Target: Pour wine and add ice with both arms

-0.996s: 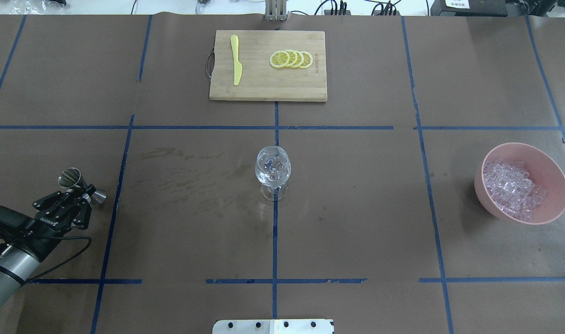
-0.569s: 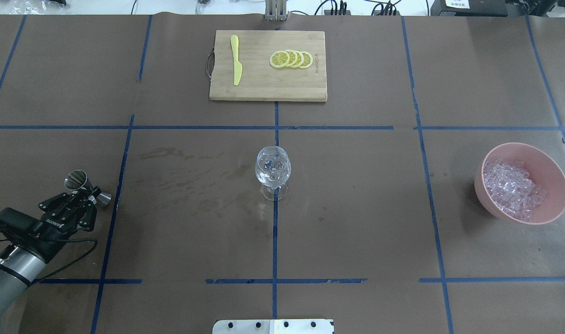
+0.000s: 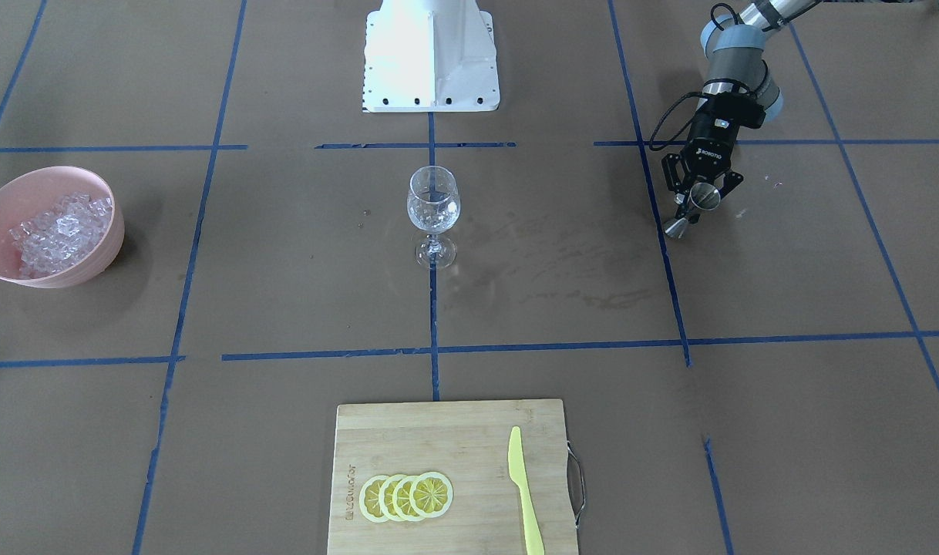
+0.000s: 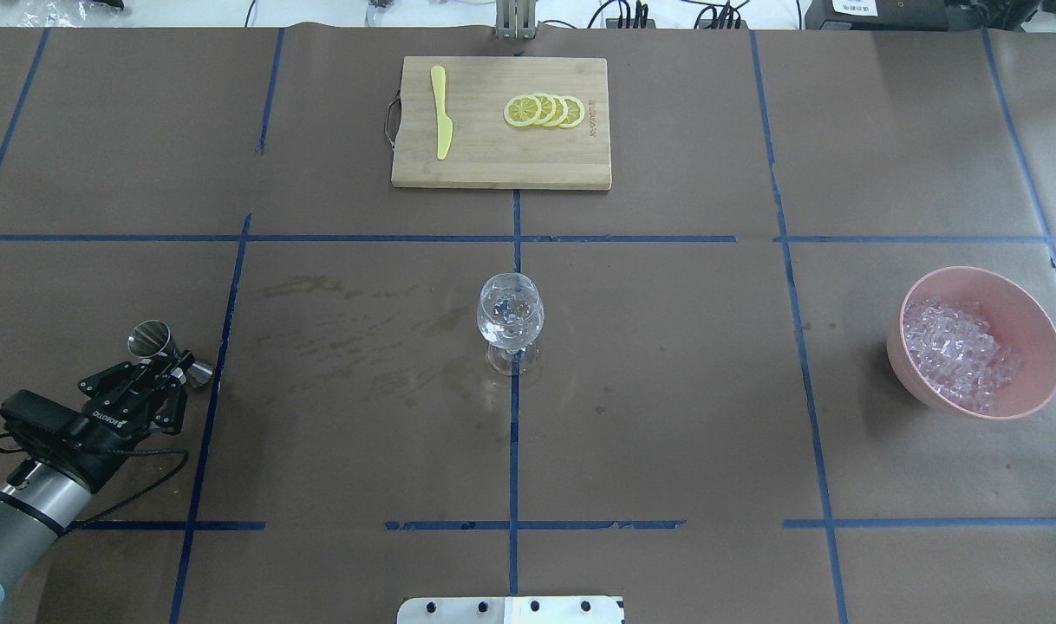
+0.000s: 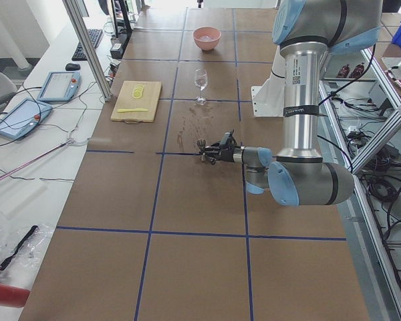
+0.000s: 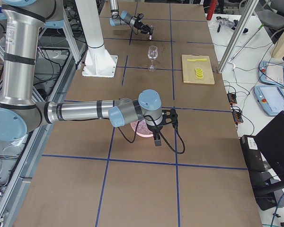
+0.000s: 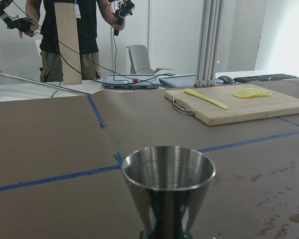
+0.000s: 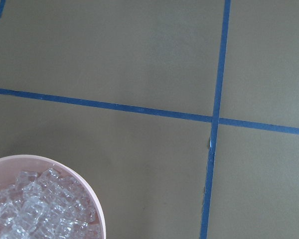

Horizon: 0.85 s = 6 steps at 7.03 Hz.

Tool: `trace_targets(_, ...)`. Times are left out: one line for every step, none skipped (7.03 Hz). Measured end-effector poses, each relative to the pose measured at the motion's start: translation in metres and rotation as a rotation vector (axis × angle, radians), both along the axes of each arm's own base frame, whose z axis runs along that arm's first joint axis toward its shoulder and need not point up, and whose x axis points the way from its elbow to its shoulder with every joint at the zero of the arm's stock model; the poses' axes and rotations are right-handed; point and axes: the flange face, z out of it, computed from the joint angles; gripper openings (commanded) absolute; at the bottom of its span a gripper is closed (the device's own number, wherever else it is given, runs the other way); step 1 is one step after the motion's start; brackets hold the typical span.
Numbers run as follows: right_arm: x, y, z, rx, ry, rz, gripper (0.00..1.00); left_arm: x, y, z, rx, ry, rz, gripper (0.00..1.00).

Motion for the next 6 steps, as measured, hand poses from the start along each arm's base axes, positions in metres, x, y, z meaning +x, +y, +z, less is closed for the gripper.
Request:
trace_targets(0.0, 0.0, 0.0001, 0.0, 0.0, 0.0, 1.0, 0.0008, 0.0003, 0.0004, 0.0, -0.002, 0.001, 0.19)
trace_targets(0.0, 0.0, 0.0003, -0.001, 0.0, 0.0, 1.0, 0.0019, 0.0006, 0.0002, 0.0, -0.001, 0.002, 0.33)
trace_targets(0.0, 0.0001, 0.0004, -0.001, 0.0, 0.0, 1.0, 0.003, 0.0007, -0.0002, 0.0, 0.0, 0.003, 0.45)
trace_targets(0.0, 0.0001, 0.0004, -0.002, 0.0, 0.0, 1.0, 0.0036, 0.0008, -0.0002, 0.0, 0.001, 0.003, 0.46)
trace_targets(0.0, 0.0001, 0.0004, -0.002, 0.0, 0.0, 1.0, 0.0039, 0.0009, -0.0002, 0.0, 0.001, 0.003, 0.77)
trace_targets(0.0, 0.0001, 0.0004, -0.002, 0.0, 0.0, 1.0, 0.0039, 0.0009, -0.0003, 0.0, 0.002, 0.003, 0.99)
